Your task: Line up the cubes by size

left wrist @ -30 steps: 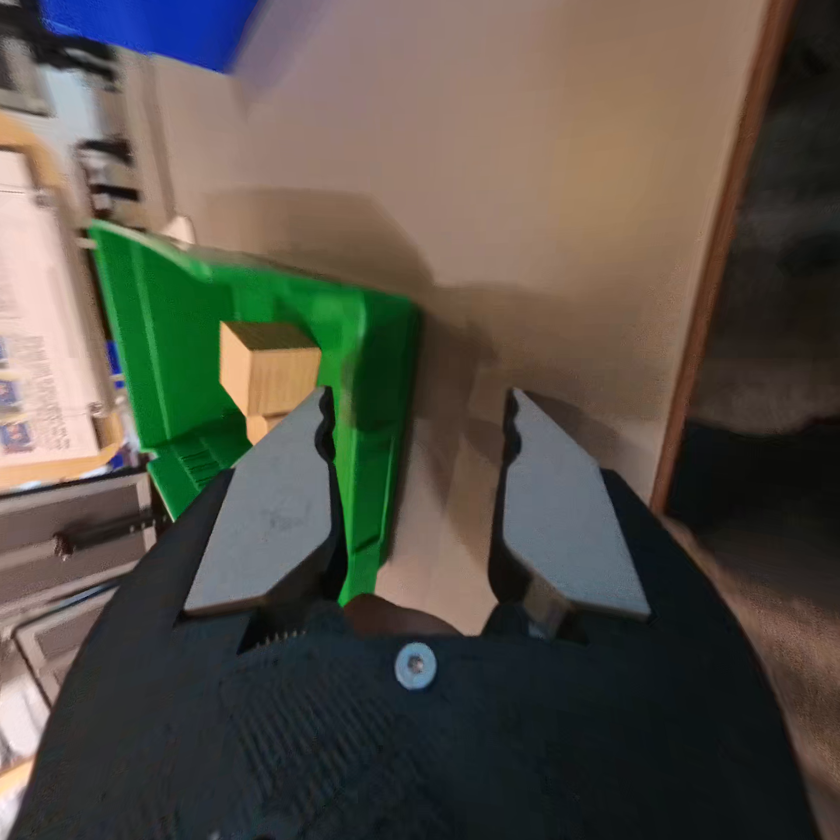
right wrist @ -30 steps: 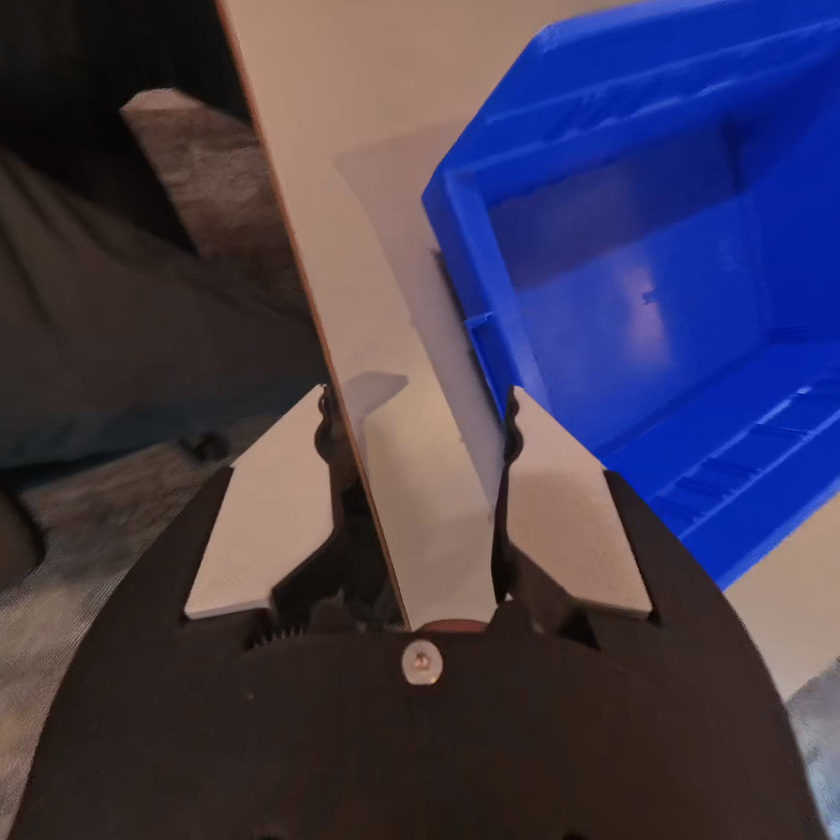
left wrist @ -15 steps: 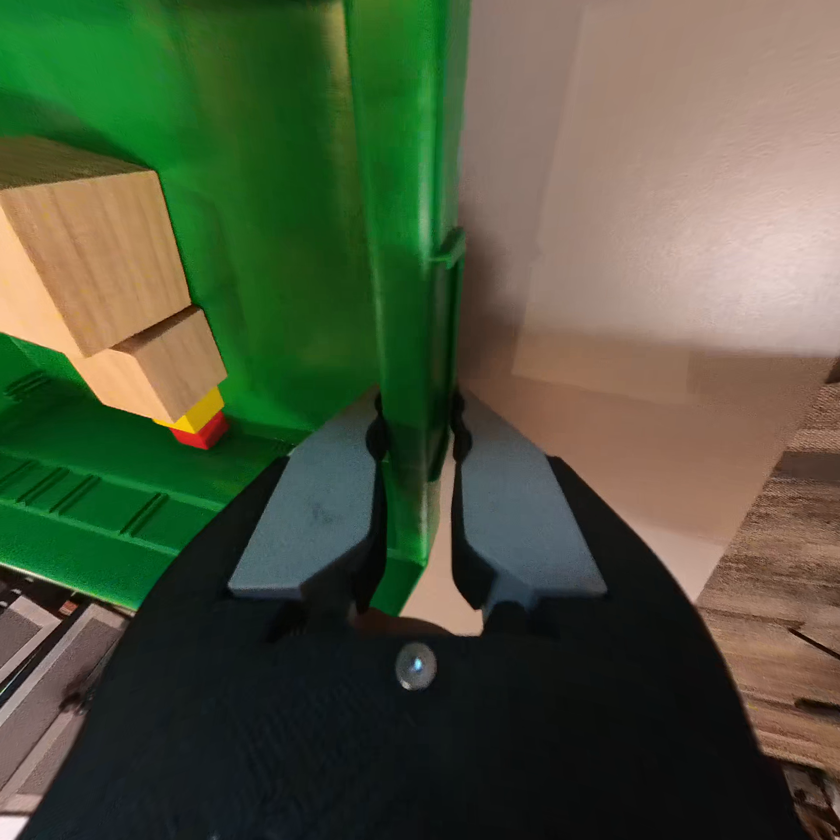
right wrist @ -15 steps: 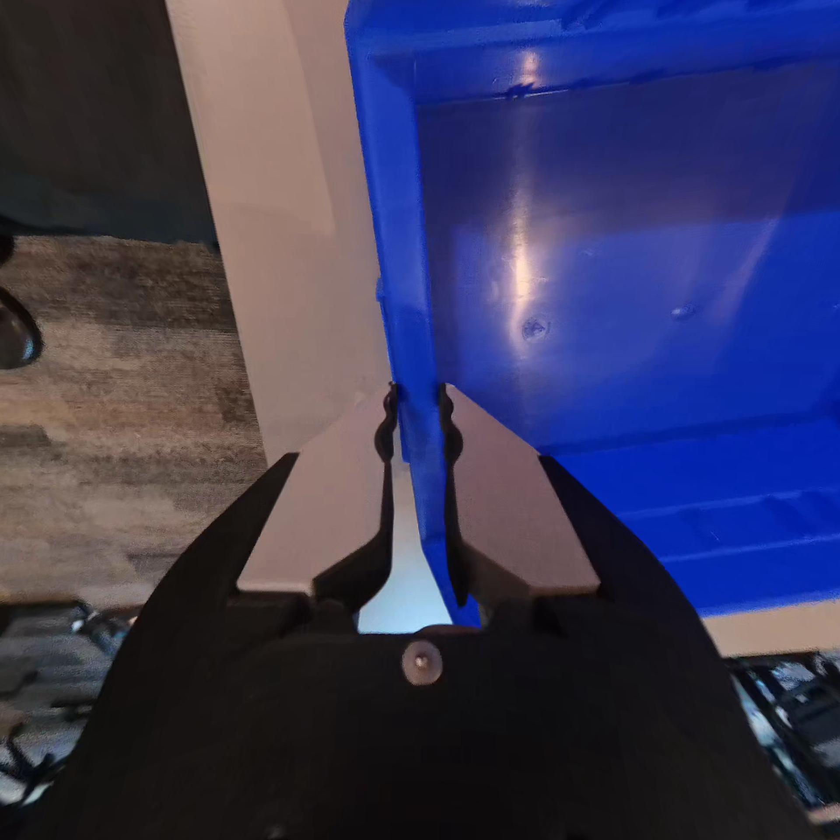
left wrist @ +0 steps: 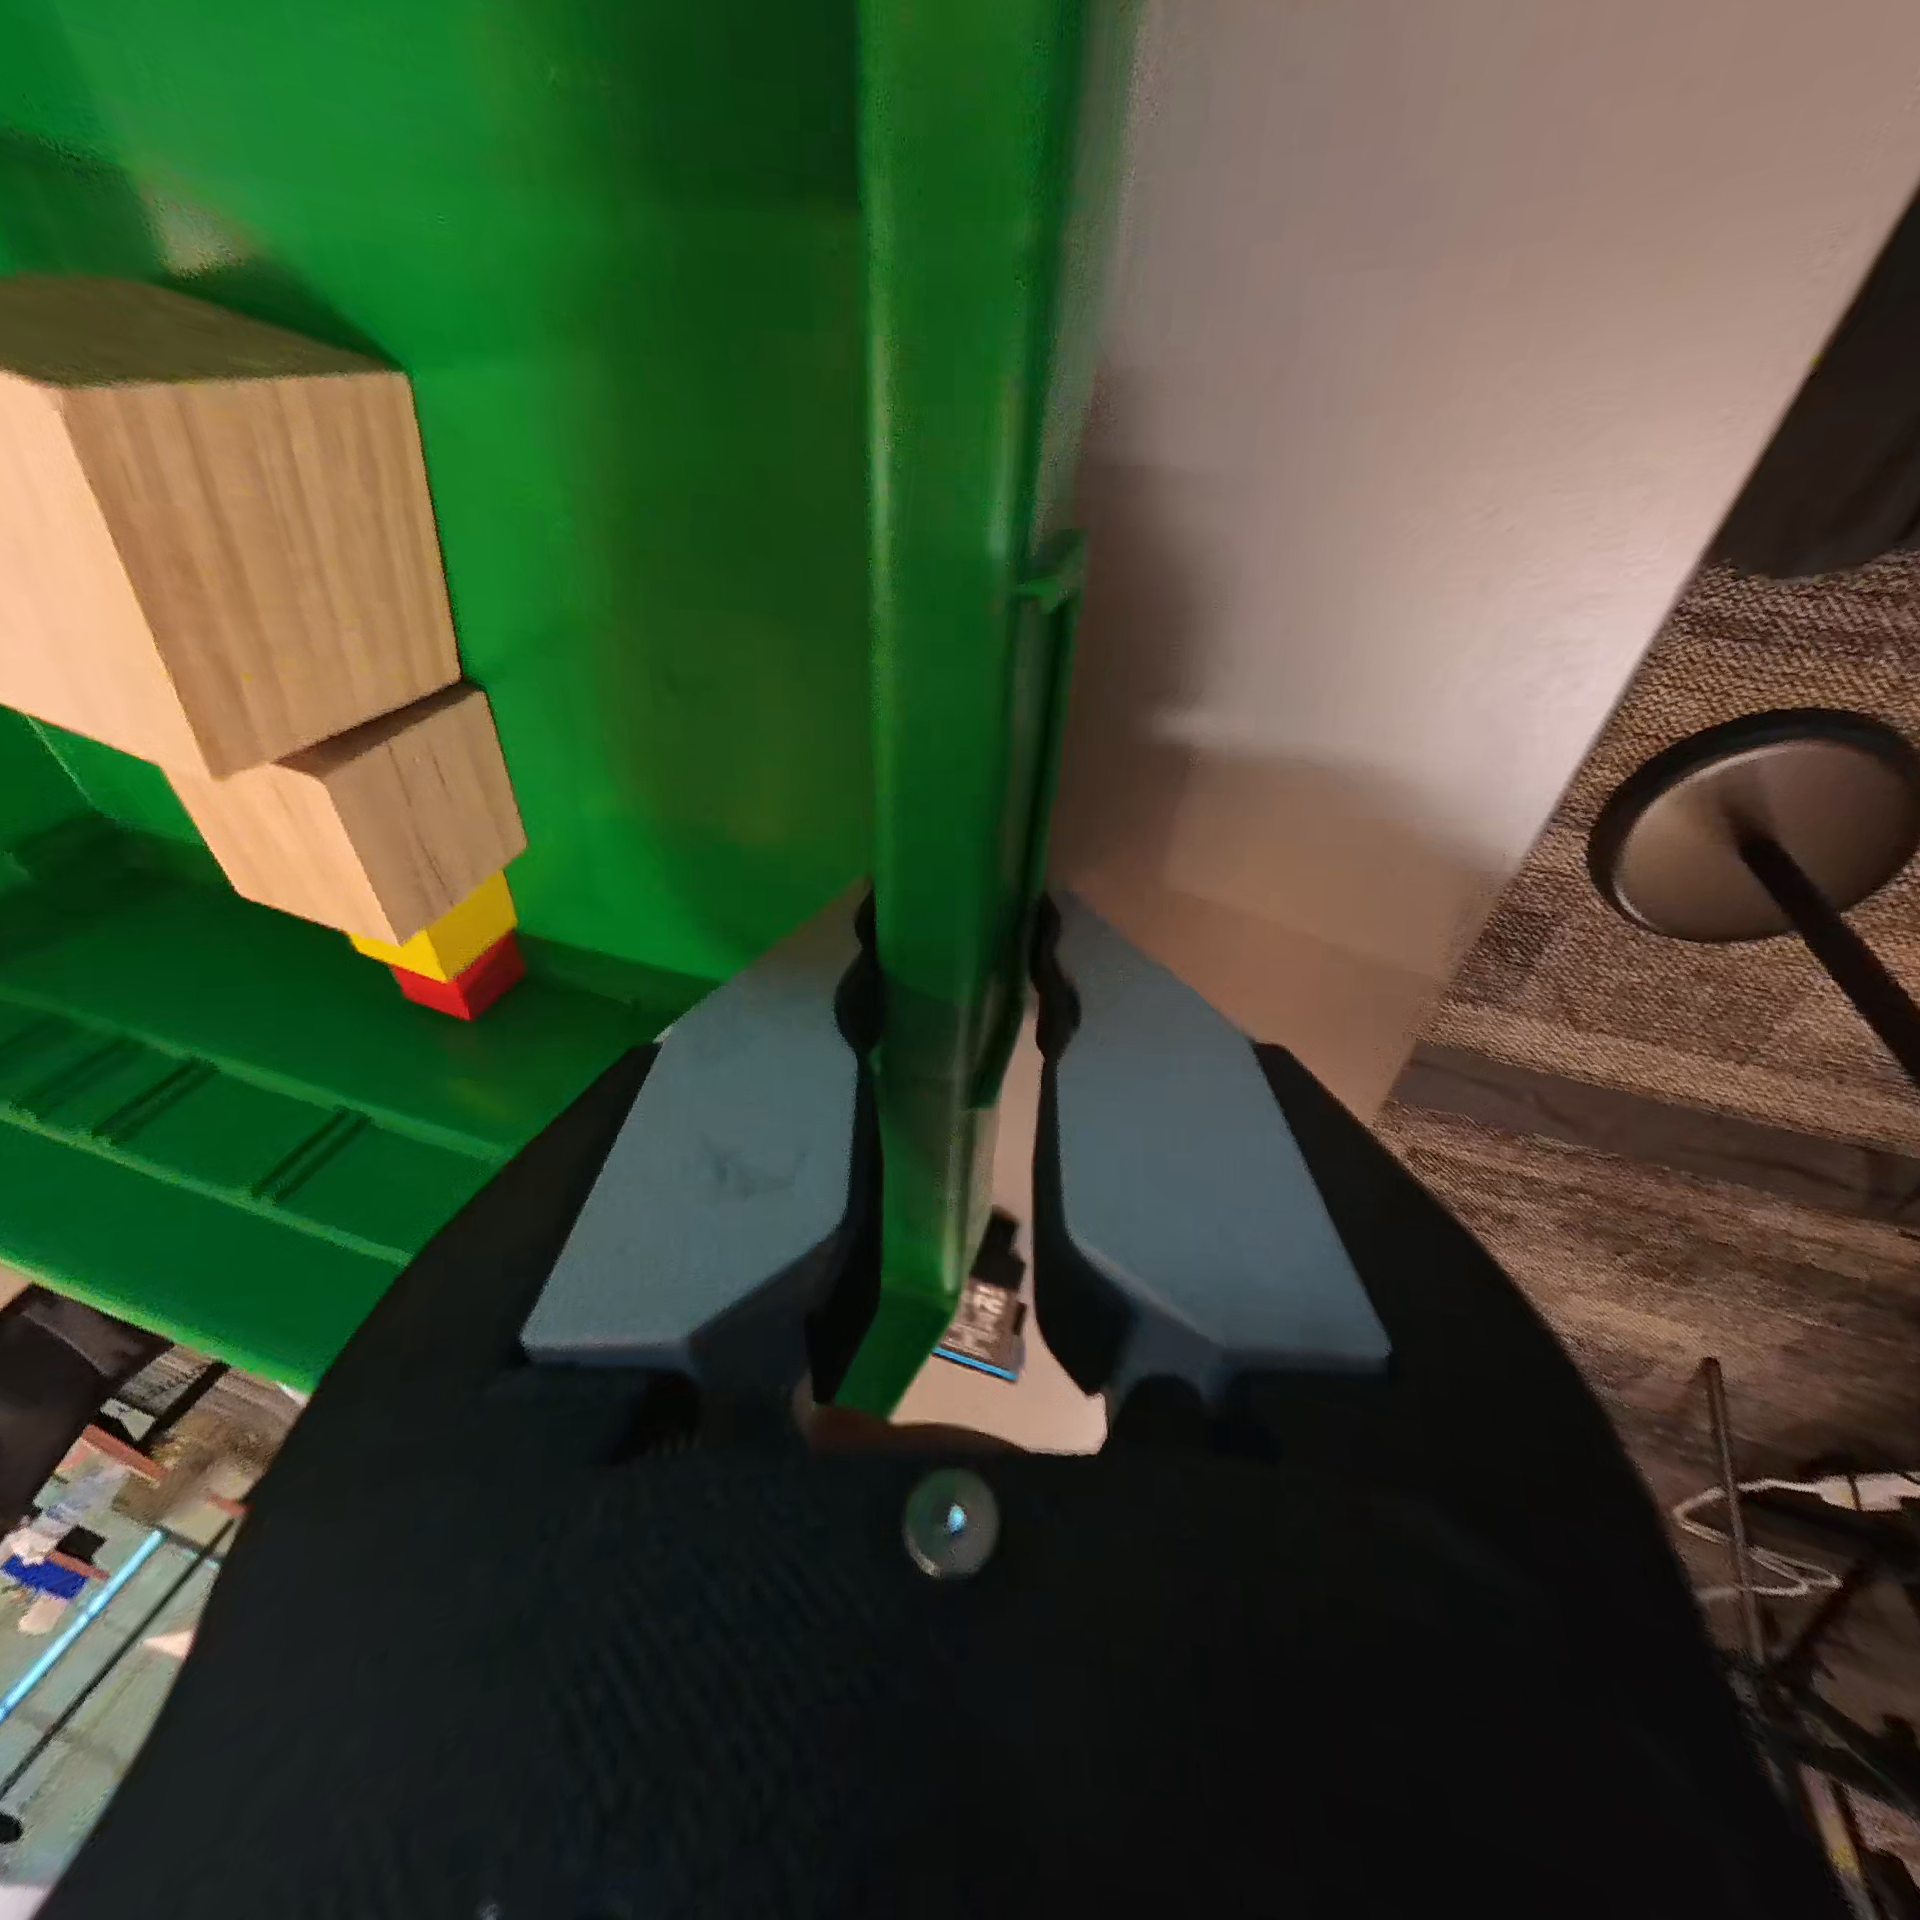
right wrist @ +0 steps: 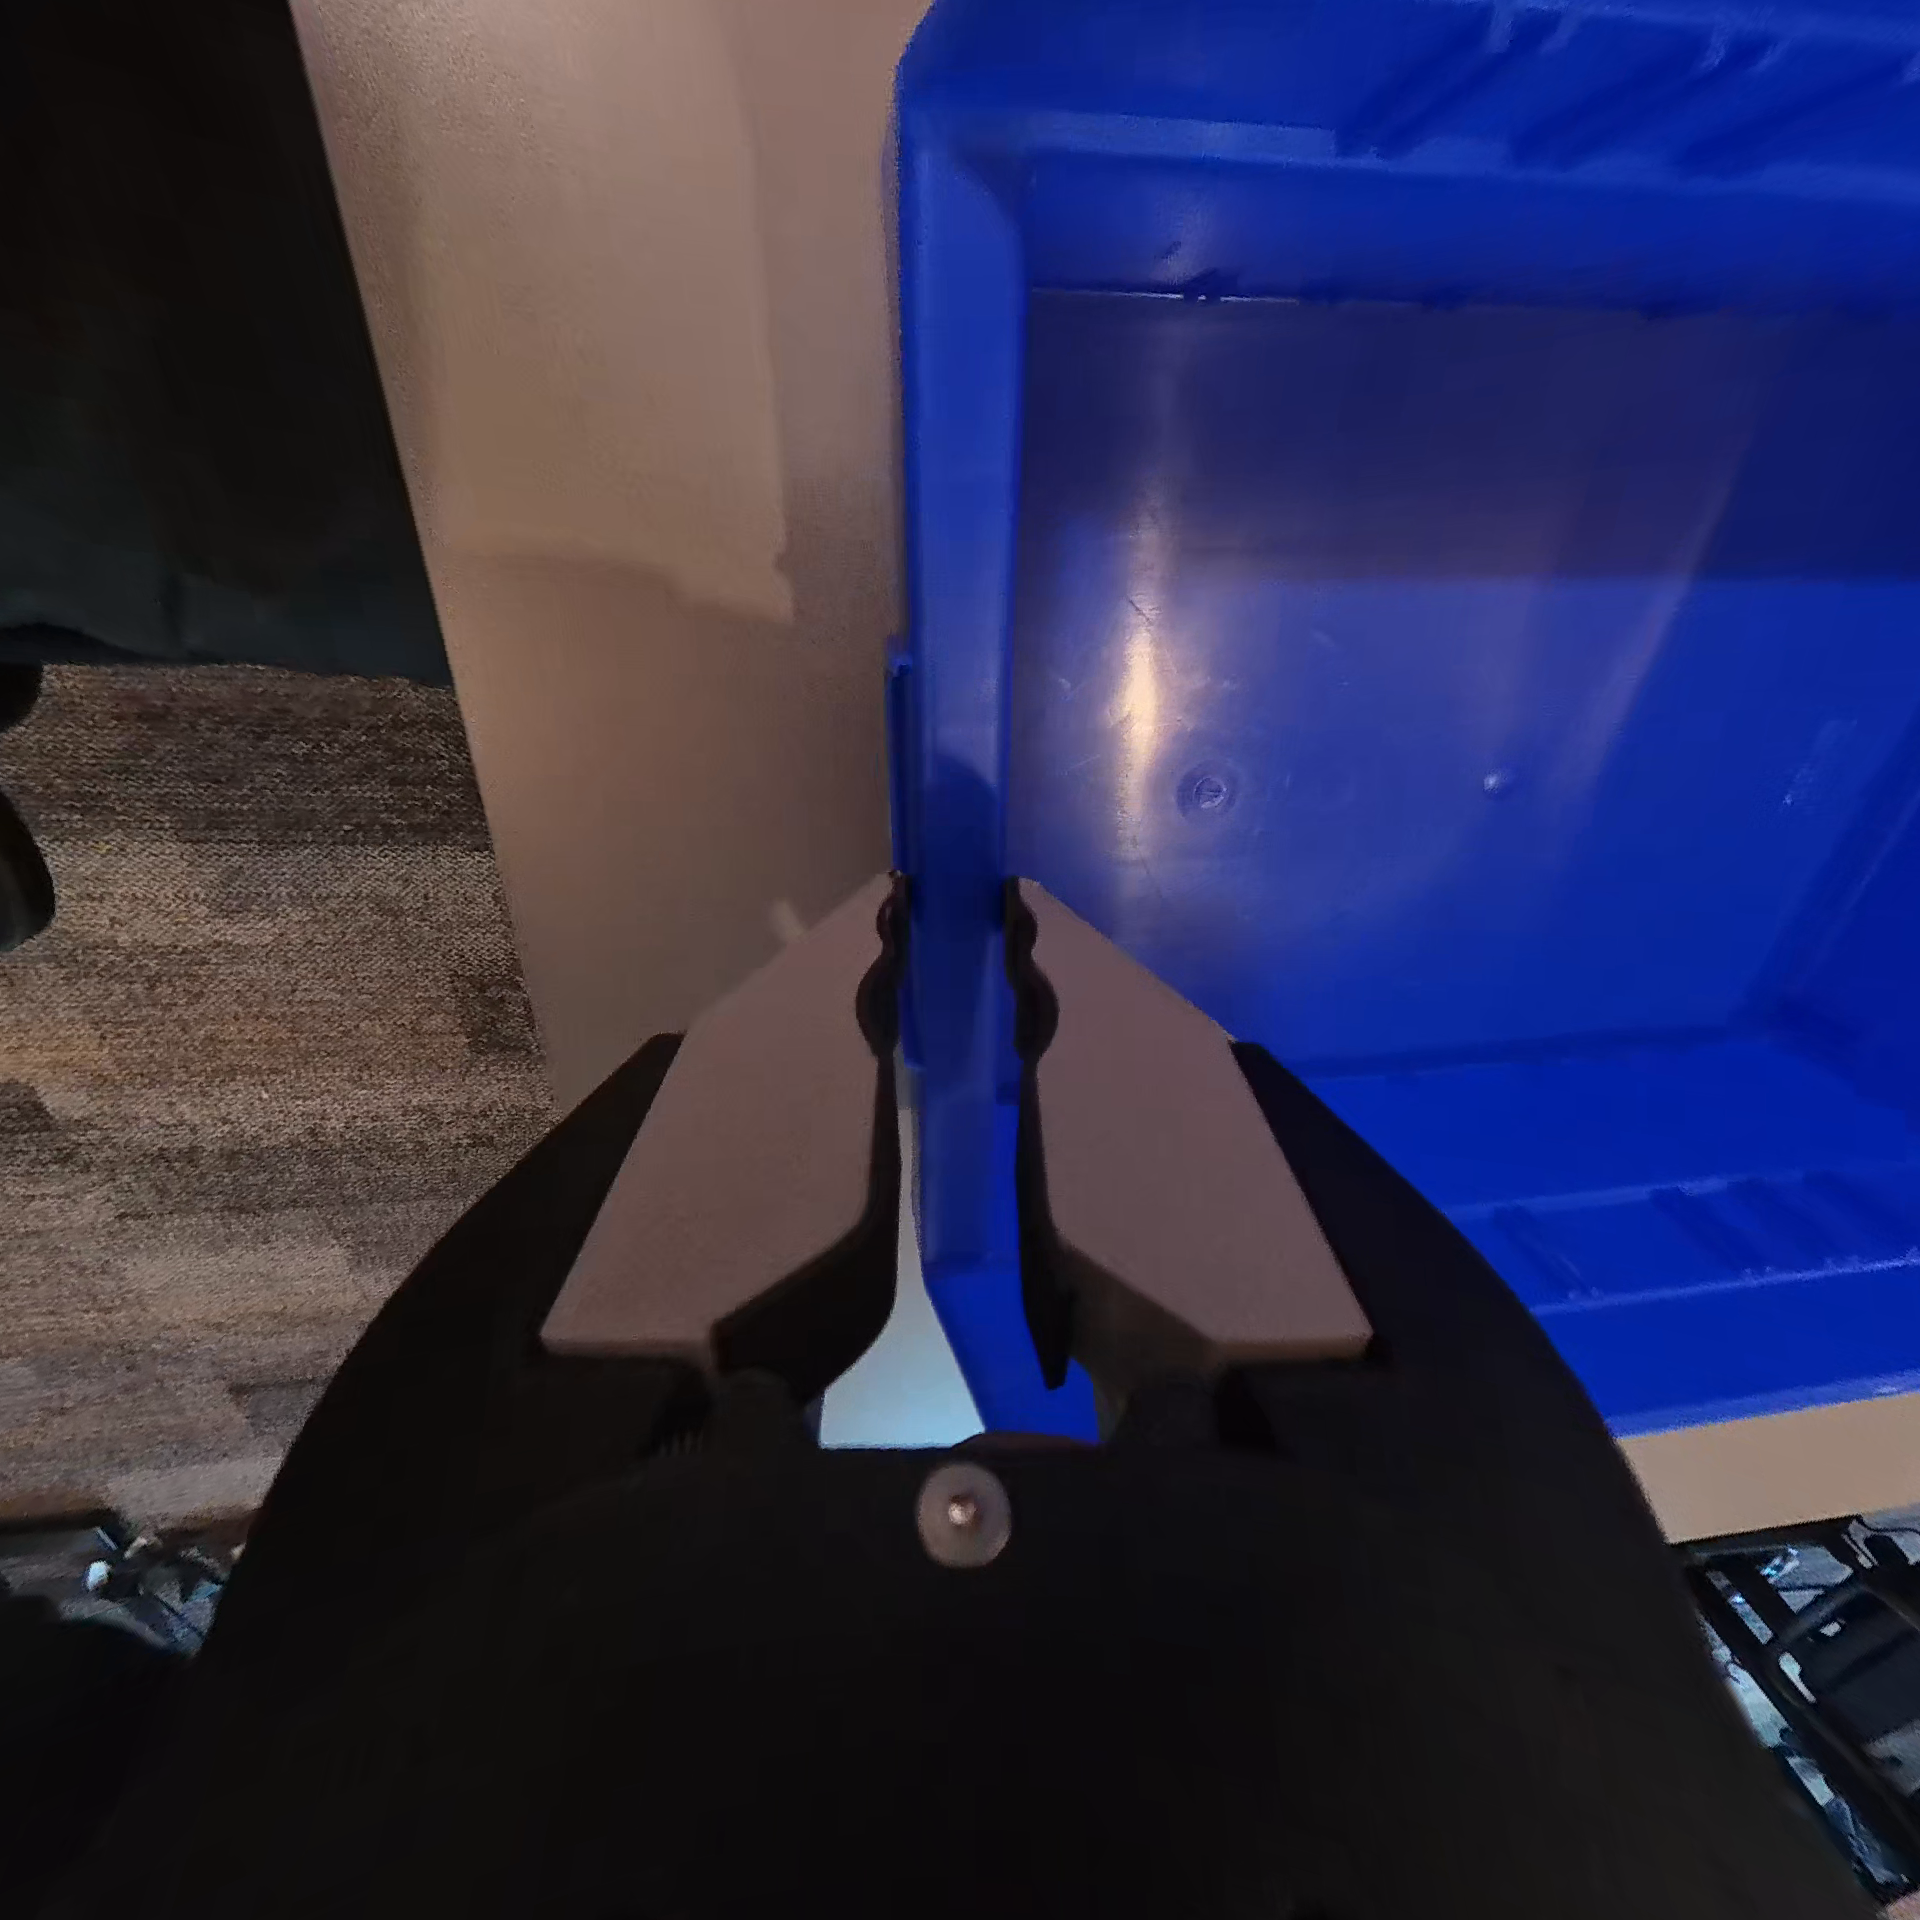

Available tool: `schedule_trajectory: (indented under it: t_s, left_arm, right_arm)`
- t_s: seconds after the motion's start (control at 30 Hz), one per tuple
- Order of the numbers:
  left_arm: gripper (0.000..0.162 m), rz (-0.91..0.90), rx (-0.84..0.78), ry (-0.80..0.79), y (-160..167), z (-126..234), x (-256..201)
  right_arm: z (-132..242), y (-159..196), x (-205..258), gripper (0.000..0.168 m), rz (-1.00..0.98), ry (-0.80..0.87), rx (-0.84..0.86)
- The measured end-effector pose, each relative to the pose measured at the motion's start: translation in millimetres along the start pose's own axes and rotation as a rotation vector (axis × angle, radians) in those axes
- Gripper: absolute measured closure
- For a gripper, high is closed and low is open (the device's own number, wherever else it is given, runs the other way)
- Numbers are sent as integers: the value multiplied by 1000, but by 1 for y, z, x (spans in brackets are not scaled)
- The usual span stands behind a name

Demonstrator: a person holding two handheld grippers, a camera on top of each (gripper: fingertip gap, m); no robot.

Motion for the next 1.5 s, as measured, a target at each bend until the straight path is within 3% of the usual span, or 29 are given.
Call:
schedule_trajectory:
  t_s: [0.3,0.53,0.67,0.77,0.9,0.97,1.03,1.1,1.17,1.23,1.37,1.5]
  left_arm:
    - [140,-55,-47,134,9,-28,42]
    - [139,69,-89,91,0,-42,66]
    - [136,92,-106,4,-2,-38,62]
    - [135,119,-120,-101,3,-30,62]
    - [103,426,-449,-278,-12,28,75]
    - [105,633,-708,-516,-20,72,91]
    - [122,906,-886,-699,-19,109,100]
    - [129,1210,-890,-858,-6,126,103]
    - [126,1366,-882,-841,-5,127,94]
    - [118,1394,-857,-781,-16,120,83]
    - [117,1335,-634,-860,-20,102,81]
    - [120,1345,-673,-764,-35,81,81]
  right_arm:
    - [3,0,-33,153,-48,-127,0]
    - [6,11,-64,152,-134,-139,-69]
    - [8,13,-60,152,-159,-19,-131]
    - [28,1,-41,149,-142,61,-349]
    - [74,-38,-4,136,-51,194,-843]
    - [93,-52,2,123,-71,360,-1014]
    - [109,-62,1,113,-167,501,-1134]
    - [123,-66,-6,97,-315,635,-1223]
    - [133,-70,-7,91,-421,687,-1316]
    - [141,-71,-6,86,-492,706,-1404]
    - [145,-69,-2,77,-540,716,-1423]
    - [140,-61,-1,77,-531,707,-1466]
Point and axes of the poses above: each gripper's, where its closed fingertips meet, z back along the fingers, y out of its underside, x = y × z across the jaws, the point moved 5 cm from there along z, back along the fingers, and after that the axes turned 14 degrees about -y, right-handed, at the moved point
